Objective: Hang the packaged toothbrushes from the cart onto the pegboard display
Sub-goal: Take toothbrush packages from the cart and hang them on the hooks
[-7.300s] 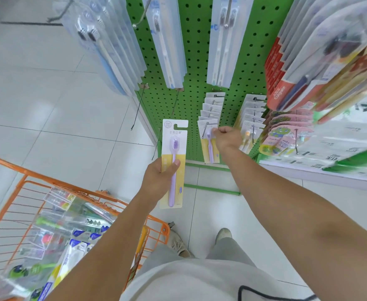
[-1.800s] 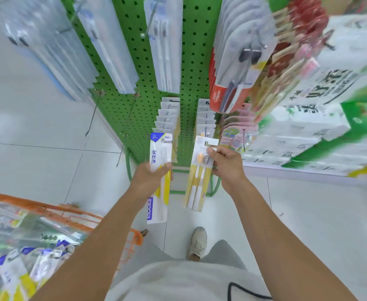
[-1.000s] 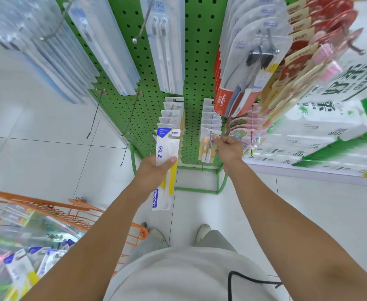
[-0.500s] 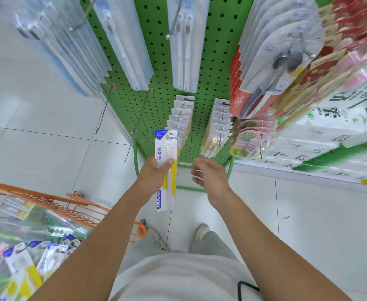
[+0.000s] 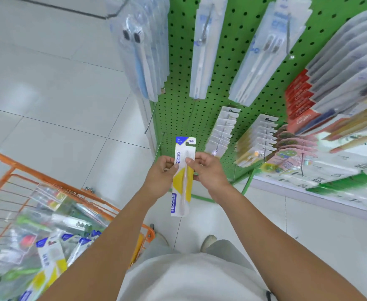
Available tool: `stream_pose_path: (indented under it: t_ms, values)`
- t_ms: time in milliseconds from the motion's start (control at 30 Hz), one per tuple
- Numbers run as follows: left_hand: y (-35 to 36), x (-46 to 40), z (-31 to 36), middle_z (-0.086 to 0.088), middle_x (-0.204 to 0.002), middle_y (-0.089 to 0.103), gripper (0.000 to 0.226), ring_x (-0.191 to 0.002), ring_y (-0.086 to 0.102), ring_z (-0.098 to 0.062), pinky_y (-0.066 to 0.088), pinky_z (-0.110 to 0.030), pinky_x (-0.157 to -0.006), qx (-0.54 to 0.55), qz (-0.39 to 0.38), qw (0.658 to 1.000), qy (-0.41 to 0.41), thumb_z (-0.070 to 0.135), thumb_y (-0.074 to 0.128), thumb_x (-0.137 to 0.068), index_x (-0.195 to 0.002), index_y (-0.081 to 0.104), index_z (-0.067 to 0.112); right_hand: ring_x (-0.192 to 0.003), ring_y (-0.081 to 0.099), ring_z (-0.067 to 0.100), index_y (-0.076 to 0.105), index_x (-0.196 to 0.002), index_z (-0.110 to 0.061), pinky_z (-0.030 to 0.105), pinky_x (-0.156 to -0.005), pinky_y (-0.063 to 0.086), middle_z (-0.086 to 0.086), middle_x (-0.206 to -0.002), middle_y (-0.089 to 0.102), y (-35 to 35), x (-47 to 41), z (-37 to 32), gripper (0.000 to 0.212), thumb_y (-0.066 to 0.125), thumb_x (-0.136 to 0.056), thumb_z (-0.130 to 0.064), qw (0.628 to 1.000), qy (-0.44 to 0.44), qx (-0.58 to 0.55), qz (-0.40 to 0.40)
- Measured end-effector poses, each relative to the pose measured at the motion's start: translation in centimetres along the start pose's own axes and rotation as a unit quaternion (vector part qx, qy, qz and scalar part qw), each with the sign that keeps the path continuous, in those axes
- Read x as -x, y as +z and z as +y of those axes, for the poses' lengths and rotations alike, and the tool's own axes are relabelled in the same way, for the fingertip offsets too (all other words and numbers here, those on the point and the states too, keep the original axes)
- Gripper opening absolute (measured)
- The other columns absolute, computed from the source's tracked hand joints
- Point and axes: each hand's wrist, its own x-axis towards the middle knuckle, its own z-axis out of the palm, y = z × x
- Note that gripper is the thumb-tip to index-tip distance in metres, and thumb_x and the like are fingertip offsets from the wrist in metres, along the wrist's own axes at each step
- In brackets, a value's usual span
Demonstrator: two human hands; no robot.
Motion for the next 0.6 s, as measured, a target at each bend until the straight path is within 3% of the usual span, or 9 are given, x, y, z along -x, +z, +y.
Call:
stream_pose_path:
  t_ms: [133, 333, 400, 500, 600]
  values:
    - [-1.0, -0.9, -0.1, -0.001, -0.097, 0.065, 0.012, -0.100, 0.068, -0.032, 0.055, -0.052, -0.091, -0.007, 0.009, 1.000, 0.009, 0.012, 0.058, -0.099, -0.110, 0.062, 0.014, -0.074, 0.068, 0.022, 0.071, -0.092, -0.016, 0.050, -0.080, 0.059, 0.008, -0.087, 0.070, 1.3, -0.7, -0.1, 0.007, 0.069, -0.094, -0.010, 1.000, -0.008, 0.004, 0.015]
    - [-1.4, -2.1, 0.4, -0.002, -0.101, 0.067, 0.019, -0.092, 0.067, -0.023, 0.057, -0.044, -0.089, -0.004, -0.007, 1.000, 0.003, 0.008, 0.056, -0.099, -0.117, 0.062, 0.012, -0.070, 0.070, 0.015, 0.070, -0.092, -0.015, 0.031, -0.064, 0.058, 0.005, -0.086, 0.074, 1.9, -2.7, -0.2, 0.005, 0.068, -0.096, -0.014, 0.998, 0.025, -0.030, 0.044]
    - [-1.3, -2.7, 0.3, -0.003, -0.102, 0.067, 0.021, -0.090, 0.065, -0.020, 0.056, -0.037, -0.083, -0.004, -0.012, 1.000, -0.005, 0.008, 0.055, -0.100, -0.119, 0.062, 0.013, -0.073, 0.070, 0.018, 0.070, -0.096, -0.014, 0.034, -0.067, 0.059, 0.009, -0.091, 0.075, 1.8, -3.7, 0.1, 0.003, 0.068, -0.096, -0.015, 0.998, 0.038, -0.028, 0.040]
    - [-1.0, -3.2, 0.3, 0.002, -0.111, 0.063, 0.027, -0.097, 0.060, -0.014, 0.047, -0.019, -0.073, -0.020, -0.017, 1.000, -0.014, 0.011, 0.055, -0.101, -0.126, 0.061, 0.016, -0.085, 0.070, 0.025, 0.072, -0.095, -0.015, 0.048, -0.088, 0.060, 0.014, -0.099, 0.076, 1.7, -5.6, 0.8, 0.005, 0.072, -0.093, -0.019, 0.996, 0.054, -0.011, 0.064]
    - [-0.7, -3.6, 0.1, 0.003, -0.126, 0.058, 0.034, -0.107, 0.056, -0.013, 0.045, -0.024, -0.089, -0.025, 0.005, 0.999, -0.038, 0.016, 0.055, -0.101, -0.135, 0.057, 0.018, -0.083, 0.063, 0.023, 0.070, -0.094, -0.011, 0.047, -0.088, 0.056, 0.008, -0.088, 0.071, 2.0, -7.5, 0.7, 0.026, 0.071, -0.092, -0.036, 0.988, 0.080, 0.037, 0.126]
